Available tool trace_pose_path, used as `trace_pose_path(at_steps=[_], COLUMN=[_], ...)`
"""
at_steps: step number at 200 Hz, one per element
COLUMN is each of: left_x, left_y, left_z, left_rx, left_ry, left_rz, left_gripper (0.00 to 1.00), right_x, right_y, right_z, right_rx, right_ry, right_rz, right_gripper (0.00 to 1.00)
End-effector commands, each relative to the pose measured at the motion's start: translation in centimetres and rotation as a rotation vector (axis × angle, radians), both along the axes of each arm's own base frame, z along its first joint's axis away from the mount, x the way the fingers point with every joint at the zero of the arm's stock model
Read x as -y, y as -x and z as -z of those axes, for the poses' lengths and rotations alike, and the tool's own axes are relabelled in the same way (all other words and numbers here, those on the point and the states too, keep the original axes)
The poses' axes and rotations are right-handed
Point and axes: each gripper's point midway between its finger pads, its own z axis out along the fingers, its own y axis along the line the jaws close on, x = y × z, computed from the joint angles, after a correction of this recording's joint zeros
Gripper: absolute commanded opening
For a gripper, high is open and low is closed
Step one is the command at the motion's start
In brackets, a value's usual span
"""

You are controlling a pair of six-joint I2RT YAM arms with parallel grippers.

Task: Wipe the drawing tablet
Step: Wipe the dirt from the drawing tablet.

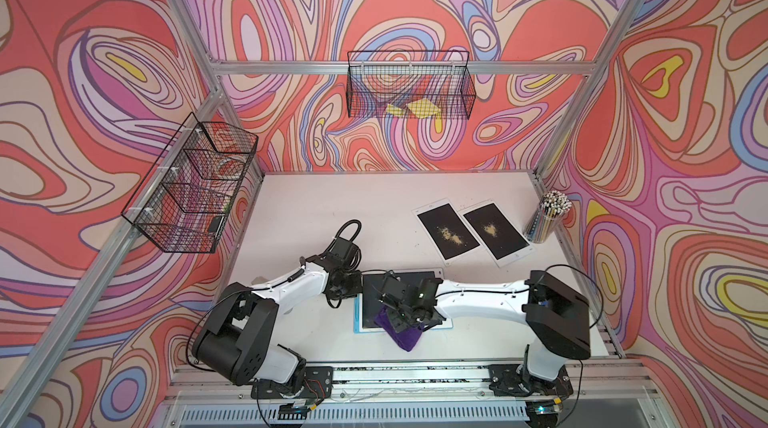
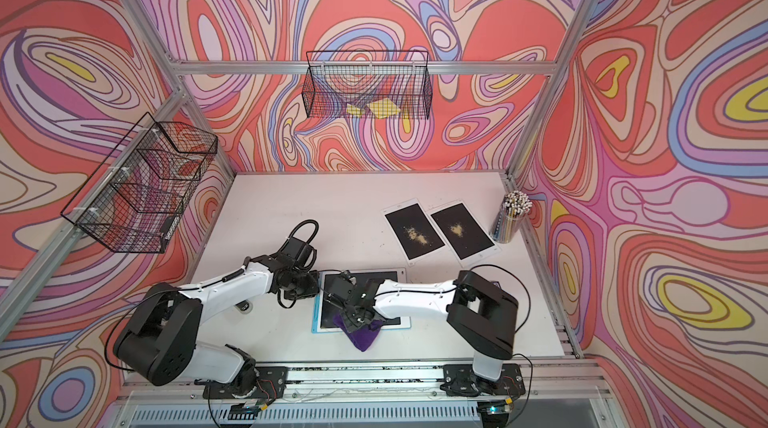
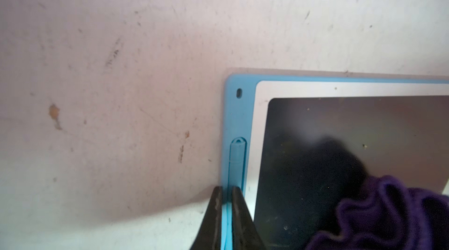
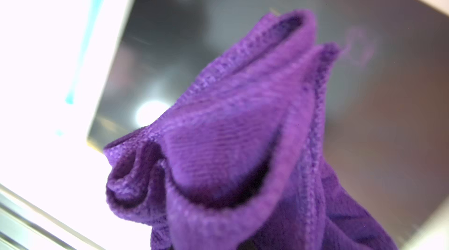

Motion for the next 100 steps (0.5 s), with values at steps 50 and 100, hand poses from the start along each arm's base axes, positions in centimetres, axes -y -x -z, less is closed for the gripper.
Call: trace_pose_path(at_steps=[50,100], left_x=[-2.7,-1.2], left_y=[3.4,1.8], left_z=[2.7,-0.3], left_rx=[-0.117,-0.028], left_ry=[-0.126,-0.043], left_rz=[-0.007,0.006], left_gripper=[0.09,0.2], right_x=[13.7,8.2], right_y=[-3.1,-4.8], right_z=[-4.4,-7.6], right_rx=[0.045,0.062], right_ry=[0.023,-0.178], right_rz=[0.416,0.318], right_gripper=[0.0,0.0])
